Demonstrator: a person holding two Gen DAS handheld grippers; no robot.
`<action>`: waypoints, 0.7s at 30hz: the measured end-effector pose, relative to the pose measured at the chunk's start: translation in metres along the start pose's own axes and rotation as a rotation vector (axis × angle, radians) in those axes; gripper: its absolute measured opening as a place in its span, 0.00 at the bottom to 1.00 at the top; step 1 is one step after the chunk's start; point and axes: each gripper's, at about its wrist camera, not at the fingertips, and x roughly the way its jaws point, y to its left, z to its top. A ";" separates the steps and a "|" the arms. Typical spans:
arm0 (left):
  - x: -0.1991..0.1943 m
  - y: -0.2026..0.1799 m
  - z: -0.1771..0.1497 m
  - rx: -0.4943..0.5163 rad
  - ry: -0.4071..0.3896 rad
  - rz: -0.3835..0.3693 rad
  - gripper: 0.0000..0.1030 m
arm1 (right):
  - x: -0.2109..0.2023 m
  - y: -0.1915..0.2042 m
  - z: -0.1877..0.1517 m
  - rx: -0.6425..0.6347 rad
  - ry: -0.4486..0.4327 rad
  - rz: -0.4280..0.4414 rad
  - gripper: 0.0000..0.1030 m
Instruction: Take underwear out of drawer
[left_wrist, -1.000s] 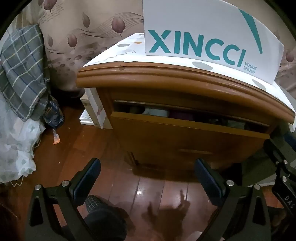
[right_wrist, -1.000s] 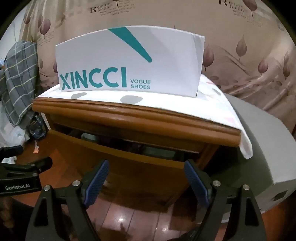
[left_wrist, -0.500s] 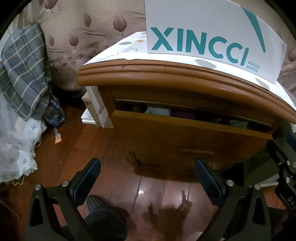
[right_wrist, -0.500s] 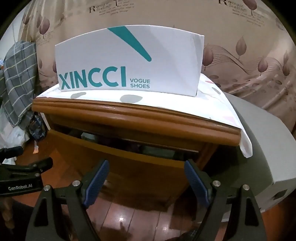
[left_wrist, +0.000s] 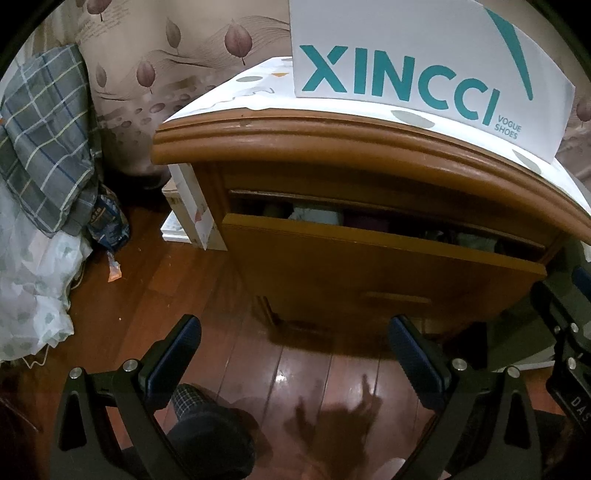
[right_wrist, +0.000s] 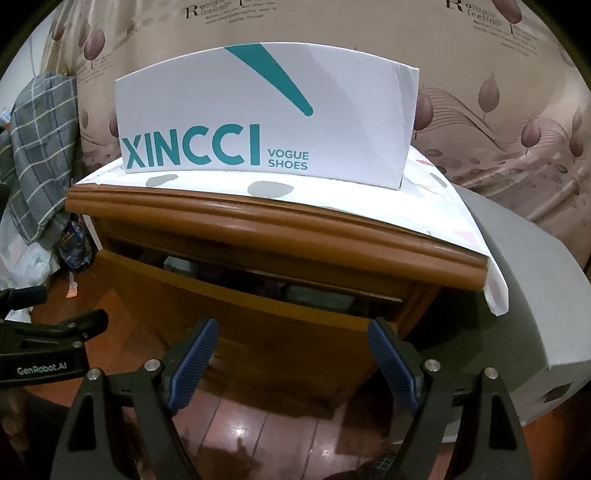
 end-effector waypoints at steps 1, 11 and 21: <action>0.000 0.000 0.001 0.001 0.001 0.002 0.98 | 0.001 0.000 0.001 -0.001 0.002 -0.006 0.83; -0.001 0.002 -0.001 0.001 0.001 0.000 0.98 | 0.003 -0.001 0.003 0.003 0.011 -0.002 0.83; 0.001 0.000 -0.002 0.006 0.006 0.004 0.98 | 0.002 0.000 0.002 0.003 0.014 -0.004 0.83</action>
